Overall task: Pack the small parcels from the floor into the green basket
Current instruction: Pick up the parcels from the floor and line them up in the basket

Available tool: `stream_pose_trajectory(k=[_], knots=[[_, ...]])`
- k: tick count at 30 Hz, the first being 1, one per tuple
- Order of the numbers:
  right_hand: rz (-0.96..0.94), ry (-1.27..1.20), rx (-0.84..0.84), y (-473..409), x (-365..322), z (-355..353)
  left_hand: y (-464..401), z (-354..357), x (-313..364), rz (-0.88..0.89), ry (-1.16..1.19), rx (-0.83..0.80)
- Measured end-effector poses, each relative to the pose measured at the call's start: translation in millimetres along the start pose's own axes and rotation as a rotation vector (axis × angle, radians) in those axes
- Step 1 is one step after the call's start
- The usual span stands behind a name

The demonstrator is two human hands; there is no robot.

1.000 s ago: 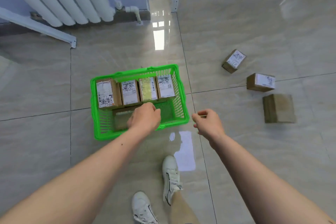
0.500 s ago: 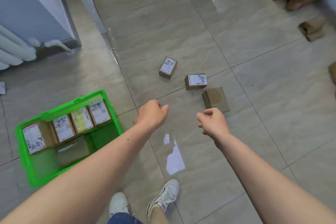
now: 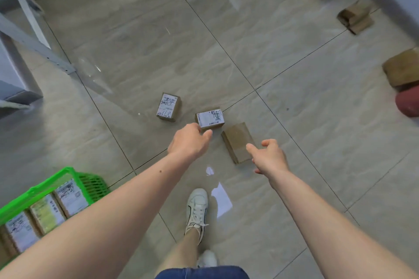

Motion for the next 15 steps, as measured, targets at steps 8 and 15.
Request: stream_pose_trajectory(k=[8,15], knots=[[0.197,-0.060,-0.059,-104.0,67.5,20.3,-80.2,106.6,45.1,0.105,-0.055,-0.124],[0.266,-0.075,-0.117,-200.2,136.3,70.7,-160.8,227.6,49.3,0.180,-0.089,-0.180]])
Point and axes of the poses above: each hand's wrist, its own y-axis away from the middle knuckle, its own z-axis out of the palm, x = y × z, the point moved 10 cm from there along -y, towards the middle knuckle, and after that the axes turned 5 degrees about x, right-handed, at the moved point
